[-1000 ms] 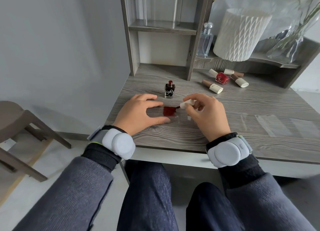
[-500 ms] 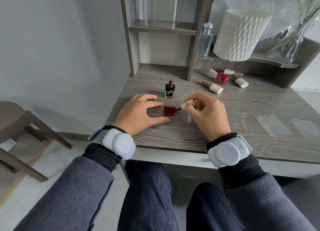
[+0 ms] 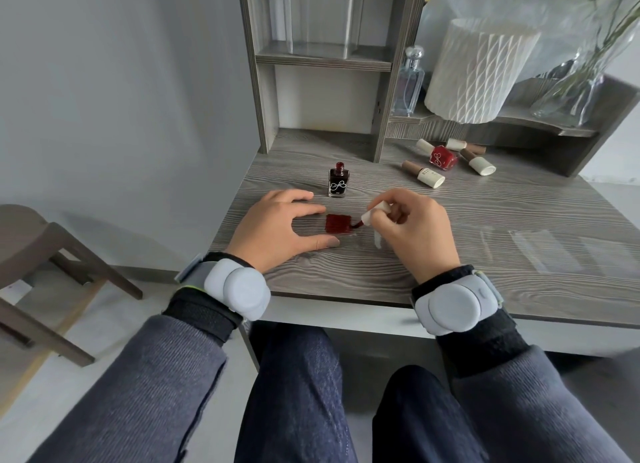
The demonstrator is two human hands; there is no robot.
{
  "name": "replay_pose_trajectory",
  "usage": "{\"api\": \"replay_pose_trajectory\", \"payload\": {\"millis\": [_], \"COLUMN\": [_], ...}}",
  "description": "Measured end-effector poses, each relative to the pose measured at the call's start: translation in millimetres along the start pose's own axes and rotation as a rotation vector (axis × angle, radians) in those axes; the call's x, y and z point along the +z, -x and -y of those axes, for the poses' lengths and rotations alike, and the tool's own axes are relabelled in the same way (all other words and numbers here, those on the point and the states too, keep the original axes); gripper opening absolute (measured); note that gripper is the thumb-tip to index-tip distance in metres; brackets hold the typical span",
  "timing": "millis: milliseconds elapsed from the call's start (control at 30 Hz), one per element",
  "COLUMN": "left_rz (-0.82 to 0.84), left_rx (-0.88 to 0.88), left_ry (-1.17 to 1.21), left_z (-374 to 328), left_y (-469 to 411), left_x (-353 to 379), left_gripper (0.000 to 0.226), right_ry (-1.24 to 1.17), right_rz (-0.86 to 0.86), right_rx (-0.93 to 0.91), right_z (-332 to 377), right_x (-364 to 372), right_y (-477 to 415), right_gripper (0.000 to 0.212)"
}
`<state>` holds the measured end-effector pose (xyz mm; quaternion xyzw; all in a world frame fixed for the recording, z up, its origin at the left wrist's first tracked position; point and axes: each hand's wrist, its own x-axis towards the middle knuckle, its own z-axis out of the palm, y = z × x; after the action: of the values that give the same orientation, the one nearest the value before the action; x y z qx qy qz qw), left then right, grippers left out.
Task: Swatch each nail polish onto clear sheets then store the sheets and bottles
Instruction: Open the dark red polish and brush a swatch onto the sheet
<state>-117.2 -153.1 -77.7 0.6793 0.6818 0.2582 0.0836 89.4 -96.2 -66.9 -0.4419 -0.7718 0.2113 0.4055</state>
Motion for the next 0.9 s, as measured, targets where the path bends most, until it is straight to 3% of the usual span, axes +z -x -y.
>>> {"api": "replay_pose_trajectory", "payload": {"millis": [767, 900], "left_rz": [0.003, 0.005], "left_rx": [0.001, -0.003], "left_ry": [-0.016, -0.010], "left_z": [-1.5, -2.0], "left_y": [0.8, 0.9], "left_x": [-0.9, -1.2], "left_gripper": [0.075, 0.078], "right_ry": [0.008, -0.029], "right_rz": [0.030, -0.037], "right_rx": [0.007, 0.004], "right_z": [-0.2, 2.0], "right_x": [0.1, -1.4], "right_y": [-0.8, 0.3], "right_gripper": [0.004, 0.009]}}
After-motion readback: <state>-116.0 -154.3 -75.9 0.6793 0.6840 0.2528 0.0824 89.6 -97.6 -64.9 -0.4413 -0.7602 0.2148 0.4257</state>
